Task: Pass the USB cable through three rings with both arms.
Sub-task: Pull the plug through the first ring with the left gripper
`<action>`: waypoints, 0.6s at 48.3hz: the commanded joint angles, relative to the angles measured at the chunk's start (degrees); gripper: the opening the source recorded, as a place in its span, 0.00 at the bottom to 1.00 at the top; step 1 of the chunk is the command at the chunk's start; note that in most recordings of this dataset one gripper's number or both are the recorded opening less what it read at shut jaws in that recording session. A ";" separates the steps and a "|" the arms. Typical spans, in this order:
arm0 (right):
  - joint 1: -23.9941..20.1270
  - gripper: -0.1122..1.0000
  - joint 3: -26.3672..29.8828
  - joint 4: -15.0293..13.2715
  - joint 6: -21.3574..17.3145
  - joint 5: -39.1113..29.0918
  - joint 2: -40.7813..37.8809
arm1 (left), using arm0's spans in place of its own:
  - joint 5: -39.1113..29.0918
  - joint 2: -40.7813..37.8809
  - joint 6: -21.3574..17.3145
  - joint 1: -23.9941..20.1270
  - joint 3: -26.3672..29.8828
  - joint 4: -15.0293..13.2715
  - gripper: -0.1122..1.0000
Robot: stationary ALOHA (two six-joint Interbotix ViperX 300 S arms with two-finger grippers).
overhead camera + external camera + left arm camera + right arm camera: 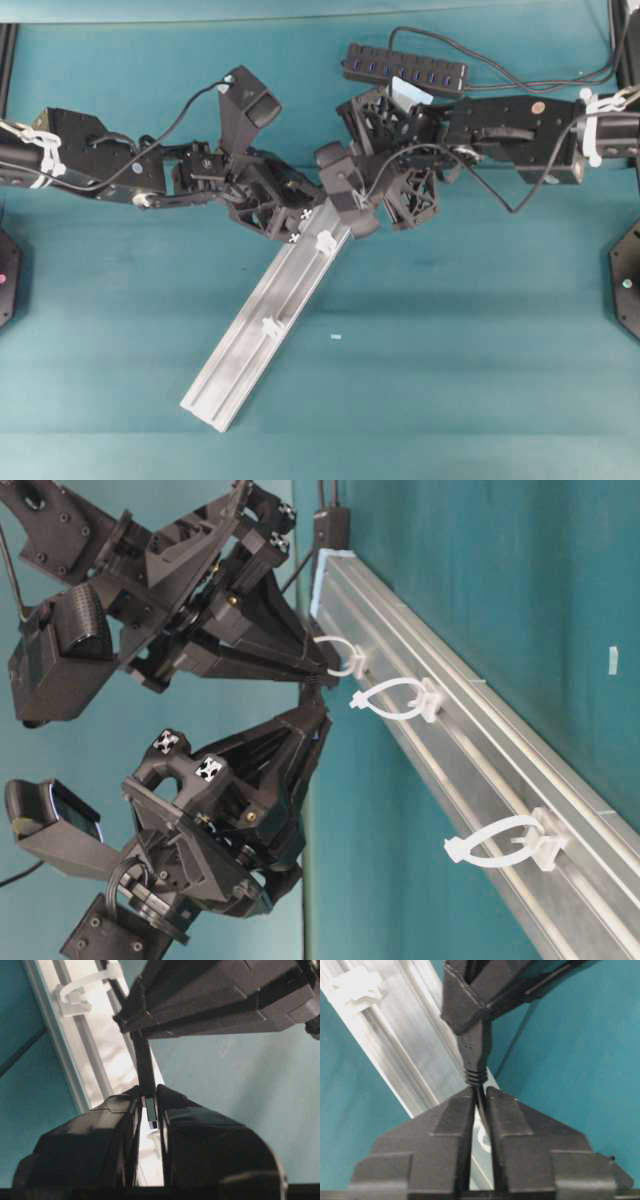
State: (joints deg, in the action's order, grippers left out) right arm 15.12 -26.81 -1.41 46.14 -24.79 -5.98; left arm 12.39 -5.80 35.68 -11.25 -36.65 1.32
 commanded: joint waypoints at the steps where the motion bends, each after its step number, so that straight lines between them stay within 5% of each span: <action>1: -0.09 0.18 1.05 -0.18 -0.53 0.09 -0.44 | 0.44 3.43 -0.18 0.70 0.79 0.18 0.18; 25: 0.00 0.18 1.32 -1.67 -0.26 -0.62 -2.02 | 1.14 3.96 -0.97 0.88 -0.53 0.18 0.18; 29: 0.09 0.18 1.41 -2.02 -0.18 -0.53 -2.02 | 1.05 4.31 -0.97 0.88 -0.97 0.26 0.27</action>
State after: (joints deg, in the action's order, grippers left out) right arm 14.85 -25.84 -2.81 46.14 -25.49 -7.47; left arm 12.83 -5.45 34.89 -11.16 -37.79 1.32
